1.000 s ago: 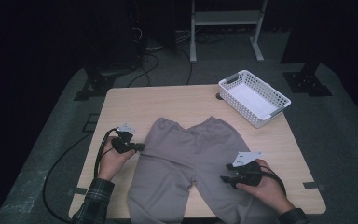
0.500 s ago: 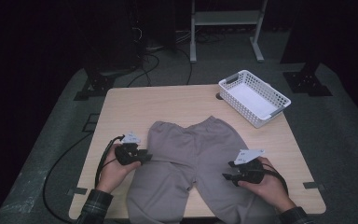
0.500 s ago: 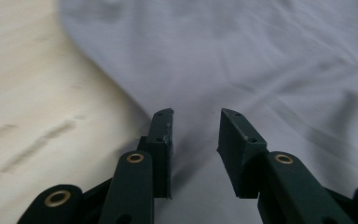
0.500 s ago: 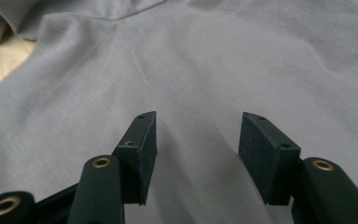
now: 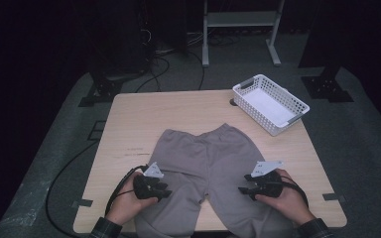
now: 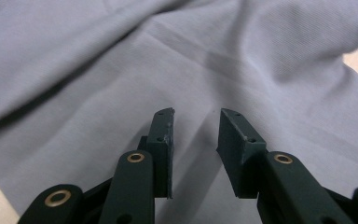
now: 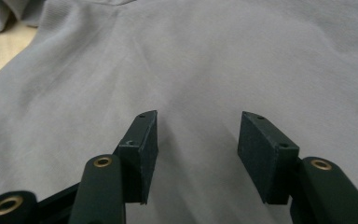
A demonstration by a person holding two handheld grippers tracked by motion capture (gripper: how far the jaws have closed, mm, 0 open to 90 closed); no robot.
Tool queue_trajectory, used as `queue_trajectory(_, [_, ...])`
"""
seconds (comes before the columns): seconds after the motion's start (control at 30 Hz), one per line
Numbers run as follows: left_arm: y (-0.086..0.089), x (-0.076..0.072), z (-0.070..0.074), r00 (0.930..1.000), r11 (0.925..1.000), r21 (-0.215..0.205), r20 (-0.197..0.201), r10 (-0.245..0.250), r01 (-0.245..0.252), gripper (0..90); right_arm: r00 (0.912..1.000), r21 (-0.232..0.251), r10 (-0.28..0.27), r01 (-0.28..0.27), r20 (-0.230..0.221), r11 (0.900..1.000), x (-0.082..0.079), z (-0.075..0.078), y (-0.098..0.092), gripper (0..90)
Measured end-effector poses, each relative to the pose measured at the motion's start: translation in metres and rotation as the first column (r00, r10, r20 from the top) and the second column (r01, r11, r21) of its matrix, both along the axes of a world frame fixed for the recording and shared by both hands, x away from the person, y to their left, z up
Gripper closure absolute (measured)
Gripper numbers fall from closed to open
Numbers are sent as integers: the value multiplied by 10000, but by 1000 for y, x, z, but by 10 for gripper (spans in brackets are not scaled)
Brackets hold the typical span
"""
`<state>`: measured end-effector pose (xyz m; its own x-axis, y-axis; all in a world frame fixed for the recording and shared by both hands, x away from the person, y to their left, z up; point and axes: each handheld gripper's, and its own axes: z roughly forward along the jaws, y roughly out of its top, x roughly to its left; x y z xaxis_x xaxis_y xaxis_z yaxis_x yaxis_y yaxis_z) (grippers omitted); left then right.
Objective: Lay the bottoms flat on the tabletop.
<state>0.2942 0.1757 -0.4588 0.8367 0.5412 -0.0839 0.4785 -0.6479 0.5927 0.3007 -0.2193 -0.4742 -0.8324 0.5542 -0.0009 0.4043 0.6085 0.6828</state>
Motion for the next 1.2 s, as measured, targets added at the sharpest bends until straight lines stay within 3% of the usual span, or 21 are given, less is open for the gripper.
queue_trajectory(0.37, [6, -45, -2, 9995, 9993, -230, -105, -294, 291, 661, 9990, -279, 394, -400, -187, 9988, -31, 3, 2, 464])
queue_trajectory(0.5, [10, -55, -2, 9991, 9989, -349, -270, -313, 303, 666, 9981, -324, 565, -572, -249, 9978, -38, 3, 1, 465])
queue_trajectory(0.63, [13, -49, 0, 10000, 9992, -403, 33, -28, 30, 669, 9973, -385, 668, -679, -295, 9969, -38, 4, 1, 490])
queue_trajectory(0.8, [17, -25, 7, 9950, 9985, -488, 949, 303, -257, 628, 9970, -378, 697, -710, -347, 9968, -34, 5, 2, 493])
queue_trajectory(0.9, [16, -9, 4, 9943, 9989, -383, 1022, 316, -278, 598, 9970, -352, 686, -699, -358, 9969, -32, 4, 2, 493])
queue_trajectory(1.0, [14, 0, -3, 9958, 9997, -20, 887, 235, -234, 604, 9971, -343, 687, -698, -328, 9970, -32, 4, 1, 493])
queue_trajectory(1.2, [17, -6, -1, 9970, 9989, 303, 706, 323, -345, 760, 9974, -349, 650, -660, -308, 9972, -32, 4, 0, 491])
